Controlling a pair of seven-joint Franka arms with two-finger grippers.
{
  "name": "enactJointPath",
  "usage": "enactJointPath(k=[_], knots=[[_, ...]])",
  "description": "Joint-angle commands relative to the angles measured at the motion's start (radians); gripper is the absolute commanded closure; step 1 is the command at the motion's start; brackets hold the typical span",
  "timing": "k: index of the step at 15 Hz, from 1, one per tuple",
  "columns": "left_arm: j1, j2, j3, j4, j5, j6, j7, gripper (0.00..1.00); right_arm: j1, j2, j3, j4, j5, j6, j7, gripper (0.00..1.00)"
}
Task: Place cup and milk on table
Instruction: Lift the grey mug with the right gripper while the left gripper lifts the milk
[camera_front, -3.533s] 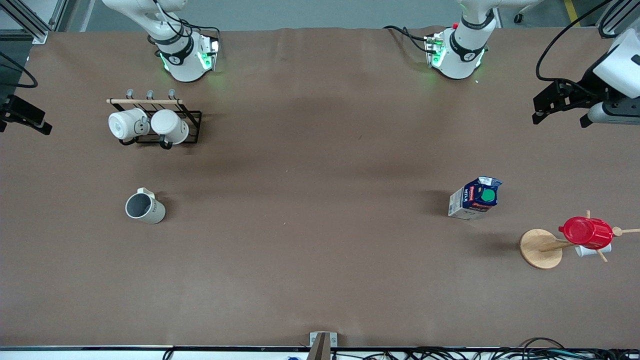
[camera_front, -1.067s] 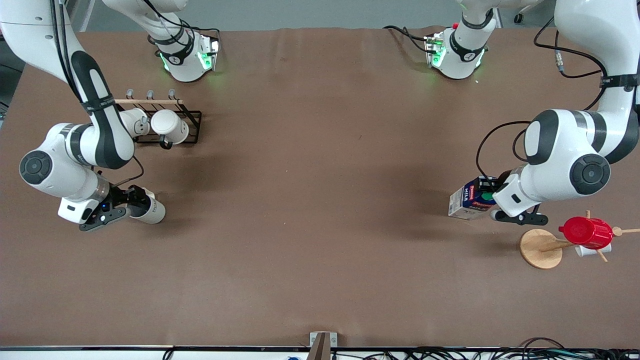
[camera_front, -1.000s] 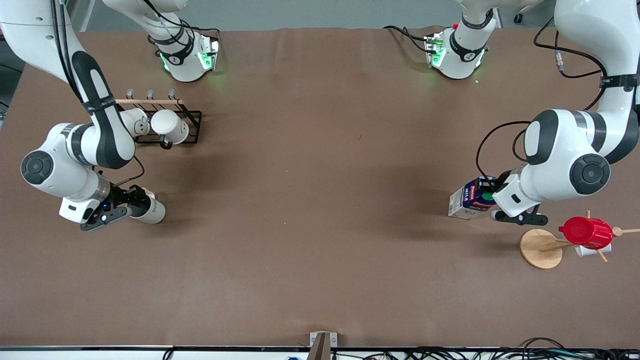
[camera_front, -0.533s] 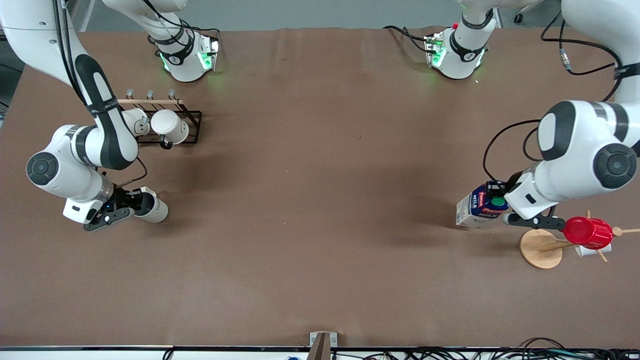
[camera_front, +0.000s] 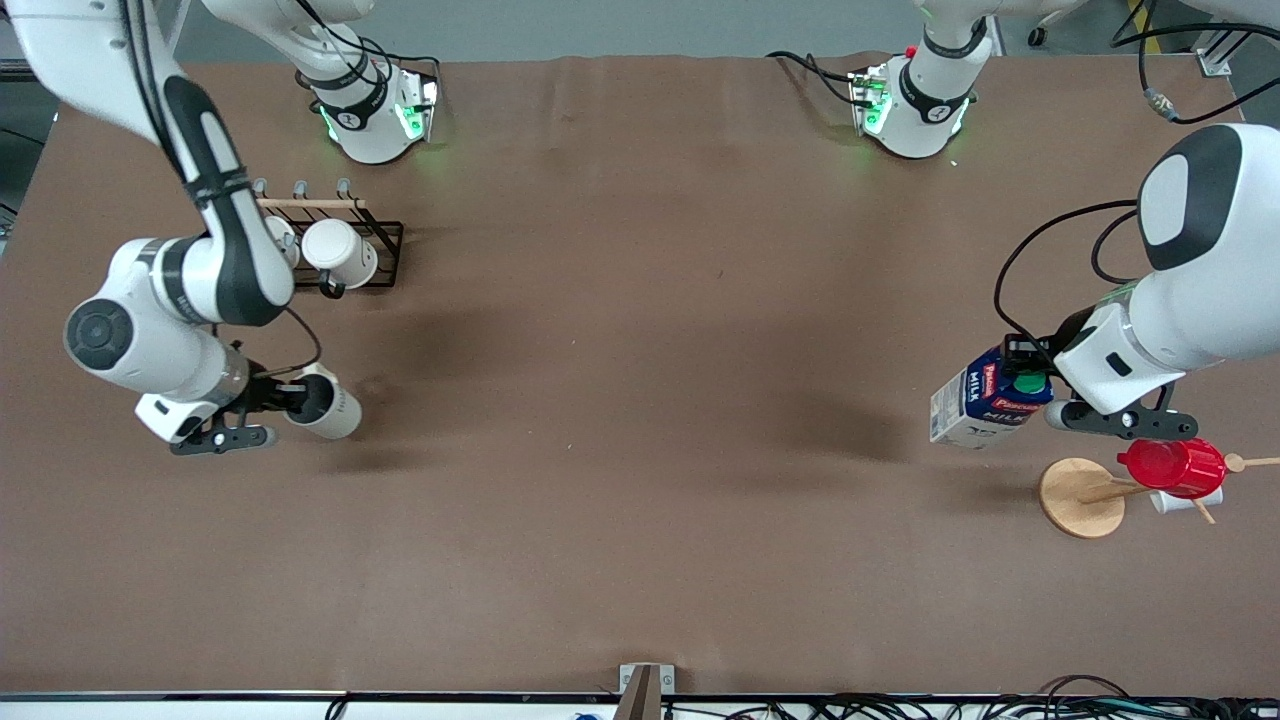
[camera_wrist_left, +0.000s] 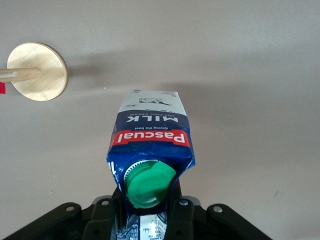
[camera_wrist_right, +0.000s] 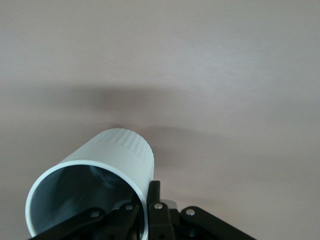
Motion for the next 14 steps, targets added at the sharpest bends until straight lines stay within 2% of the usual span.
enactJointPath(k=[1, 3, 4, 7, 10, 14], knots=[[-0.004, 0.005, -0.018, 0.021, 0.003, -0.042, -0.046, 0.77, 0.04, -0.04, 0.12, 0.012, 0.001, -0.03, 0.301, 1.0], [-0.002, 0.005, -0.029, 0.021, 0.003, -0.046, -0.06, 0.77, 0.064, -0.035, 0.206, 0.052, -0.002, -0.033, 0.475, 1.0], [-0.004, 0.005, -0.029, 0.021, 0.003, -0.046, -0.06, 0.76, 0.098, -0.015, 0.22, 0.082, -0.002, -0.032, 0.547, 1.0], [-0.007, 0.009, -0.029, 0.024, 0.003, -0.045, -0.06, 0.76, 0.228, 0.106, 0.22, 0.22, -0.014, -0.032, 0.754, 1.0], [-0.017, 0.026, -0.029, 0.042, 0.003, -0.04, -0.067, 0.76, 0.327, 0.23, 0.219, 0.346, -0.025, -0.027, 0.865, 1.0], [-0.048, 0.031, -0.029, 0.044, 0.003, -0.037, -0.136, 0.76, 0.382, 0.327, 0.22, 0.426, -0.126, -0.024, 0.985, 1.0]])
